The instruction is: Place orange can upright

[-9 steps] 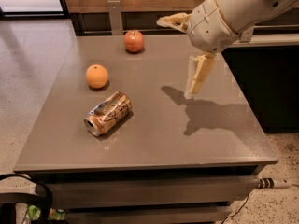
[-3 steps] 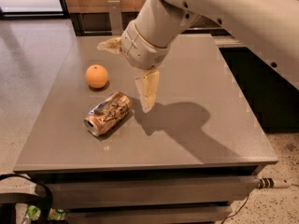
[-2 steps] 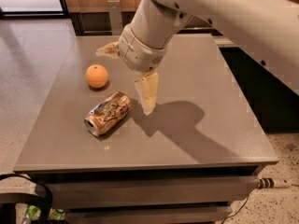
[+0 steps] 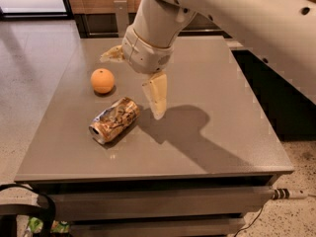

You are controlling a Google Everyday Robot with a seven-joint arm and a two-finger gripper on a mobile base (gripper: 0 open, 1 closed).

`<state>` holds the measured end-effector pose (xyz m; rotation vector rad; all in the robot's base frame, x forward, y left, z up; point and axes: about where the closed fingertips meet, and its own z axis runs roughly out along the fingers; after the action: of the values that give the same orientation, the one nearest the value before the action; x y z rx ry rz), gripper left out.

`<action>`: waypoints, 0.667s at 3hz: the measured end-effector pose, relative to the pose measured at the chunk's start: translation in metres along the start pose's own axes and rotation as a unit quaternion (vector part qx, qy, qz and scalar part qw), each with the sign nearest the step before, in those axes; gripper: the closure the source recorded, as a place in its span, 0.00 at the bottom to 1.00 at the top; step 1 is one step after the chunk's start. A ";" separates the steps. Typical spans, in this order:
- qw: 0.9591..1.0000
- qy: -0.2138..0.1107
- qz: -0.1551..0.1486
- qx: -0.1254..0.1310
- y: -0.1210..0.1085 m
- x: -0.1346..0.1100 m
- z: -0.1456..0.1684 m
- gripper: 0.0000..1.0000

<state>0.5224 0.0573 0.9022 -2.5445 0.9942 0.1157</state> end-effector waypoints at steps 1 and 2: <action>1.000 0.017 -0.007 -0.006 -0.009 -0.008 -0.003 0.00; 0.999 0.028 -0.017 -0.012 -0.019 -0.021 0.003 0.00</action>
Offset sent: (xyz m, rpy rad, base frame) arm -0.0058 0.0490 0.0076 -0.0909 -0.0499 0.0337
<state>0.5196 0.0845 0.9104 -2.5982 0.9758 0.0482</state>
